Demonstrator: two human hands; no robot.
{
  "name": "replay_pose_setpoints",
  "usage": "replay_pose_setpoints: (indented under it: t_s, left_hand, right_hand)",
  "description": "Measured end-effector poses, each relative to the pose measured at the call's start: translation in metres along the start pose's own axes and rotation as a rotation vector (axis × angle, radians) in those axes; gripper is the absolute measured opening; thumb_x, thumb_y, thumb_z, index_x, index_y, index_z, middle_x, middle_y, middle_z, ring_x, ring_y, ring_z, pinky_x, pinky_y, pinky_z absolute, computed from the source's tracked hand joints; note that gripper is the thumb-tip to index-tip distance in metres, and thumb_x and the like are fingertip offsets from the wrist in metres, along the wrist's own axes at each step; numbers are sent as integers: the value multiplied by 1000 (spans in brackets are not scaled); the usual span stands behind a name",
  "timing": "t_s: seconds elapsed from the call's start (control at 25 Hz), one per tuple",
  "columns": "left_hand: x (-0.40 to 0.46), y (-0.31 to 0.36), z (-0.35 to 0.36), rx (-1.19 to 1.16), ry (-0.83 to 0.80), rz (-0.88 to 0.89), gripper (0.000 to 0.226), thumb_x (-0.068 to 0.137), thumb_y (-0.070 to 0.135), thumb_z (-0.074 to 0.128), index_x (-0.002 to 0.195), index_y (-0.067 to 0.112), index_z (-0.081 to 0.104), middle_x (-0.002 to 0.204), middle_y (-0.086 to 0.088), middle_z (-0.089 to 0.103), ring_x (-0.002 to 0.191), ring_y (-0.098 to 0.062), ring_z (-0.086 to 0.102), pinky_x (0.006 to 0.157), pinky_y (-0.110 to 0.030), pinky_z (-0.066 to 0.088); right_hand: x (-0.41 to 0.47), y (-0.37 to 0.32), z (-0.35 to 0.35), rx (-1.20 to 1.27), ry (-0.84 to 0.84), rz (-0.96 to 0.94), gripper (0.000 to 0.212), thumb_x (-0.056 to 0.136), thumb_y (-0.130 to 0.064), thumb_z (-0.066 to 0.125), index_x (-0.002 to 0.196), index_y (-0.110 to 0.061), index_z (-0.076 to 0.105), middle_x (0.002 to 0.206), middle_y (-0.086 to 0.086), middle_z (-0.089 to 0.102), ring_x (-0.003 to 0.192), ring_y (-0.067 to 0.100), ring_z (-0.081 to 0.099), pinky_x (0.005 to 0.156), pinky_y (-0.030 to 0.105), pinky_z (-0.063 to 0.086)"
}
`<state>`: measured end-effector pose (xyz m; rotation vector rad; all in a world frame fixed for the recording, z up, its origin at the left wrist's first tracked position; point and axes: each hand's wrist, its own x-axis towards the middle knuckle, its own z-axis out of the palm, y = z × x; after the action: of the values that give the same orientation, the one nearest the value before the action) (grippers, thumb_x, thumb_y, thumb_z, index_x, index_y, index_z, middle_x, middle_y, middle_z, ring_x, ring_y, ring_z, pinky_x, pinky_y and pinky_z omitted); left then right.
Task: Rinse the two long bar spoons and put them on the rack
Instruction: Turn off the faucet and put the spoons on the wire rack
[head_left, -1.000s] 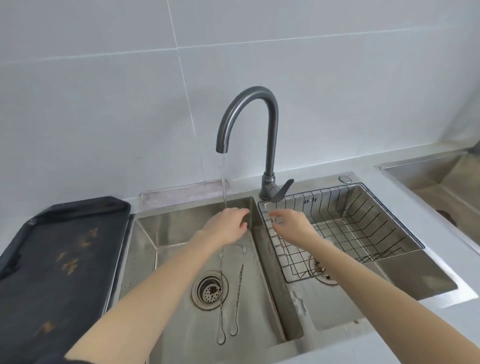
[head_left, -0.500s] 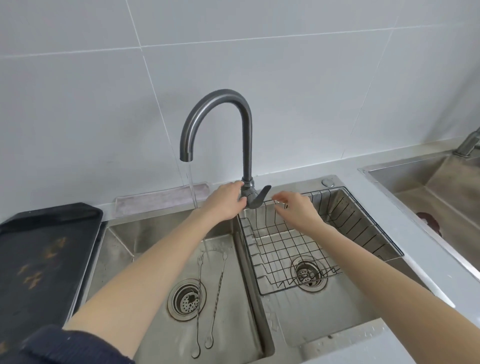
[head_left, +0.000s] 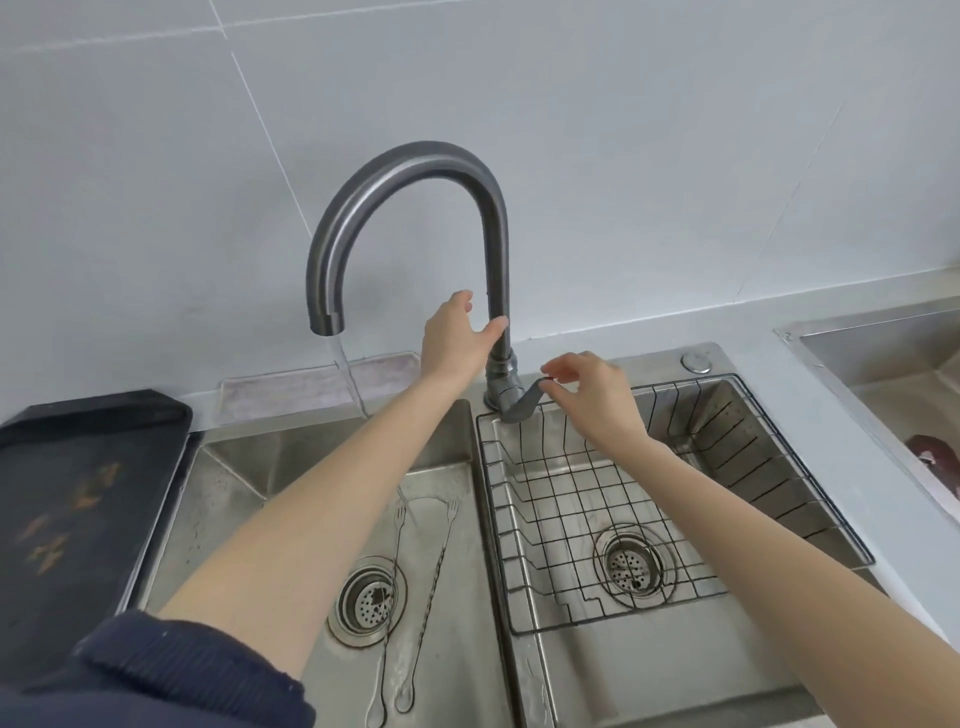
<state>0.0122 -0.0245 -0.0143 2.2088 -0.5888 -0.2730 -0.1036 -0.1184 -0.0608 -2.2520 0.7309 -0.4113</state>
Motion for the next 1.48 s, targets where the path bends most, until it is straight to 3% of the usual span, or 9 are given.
replay_pose_setpoints:
  t_s: [0.24,0.32,0.44,0.52,0.92,1.2,1.48]
  left_hand:
    - [17,2,16,-88,5,-34,52,87,28,59,131,8,42,135,-8,52,118,-26,54,99,-32,41]
    - [21,5,19,-117,14,-26,45,87,27,58,125,6,47,130,-8,56,113,-25,57,93,-29,42]
    - [22,8,24,-83,45,-1,34,90,23,54,117,3,51,120,-11,61,106,-26,60,82,-24,40]
    - [22,7,26,-75,70,15,32,91,22,53,116,3,51,117,-12,63,104,-27,60,84,-28,42]
    - [20,4,24,-116,79,-1,29,90,19,54,114,3,54,117,-11,65,107,-26,60,92,-31,44]
    - [-1,1,11,-126,-8,31,38,93,13,48,131,9,45,136,-7,53,123,-23,51,100,-26,38]
    - [-40,-41,-21,-7,-53,34,41,93,16,48,133,8,43,137,-10,51,126,-24,48,105,-31,37]
  right_hand:
    - [9,11,6,48,18,-3,12,82,-16,65,87,-7,70,94,10,70,79,14,61,64,11,40]
    - [13,11,4,60,8,-17,11,81,-16,66,85,-7,71,91,10,71,74,11,59,64,6,38]
    - [15,10,1,58,-7,-29,12,81,-16,67,85,-7,72,90,10,71,73,11,58,70,16,46]
    - [15,8,2,55,4,-38,12,81,-17,67,85,-7,72,90,10,72,73,12,59,77,24,49]
    - [26,4,5,46,24,-20,12,82,-16,65,89,-7,70,94,11,71,82,19,64,83,33,53]
    - [13,-16,3,-59,55,-35,23,85,-20,57,107,-17,64,107,4,67,100,23,61,86,40,50]
    - [-23,-48,20,-92,46,-133,24,88,-15,52,108,-11,64,107,10,64,96,28,59,89,40,46]
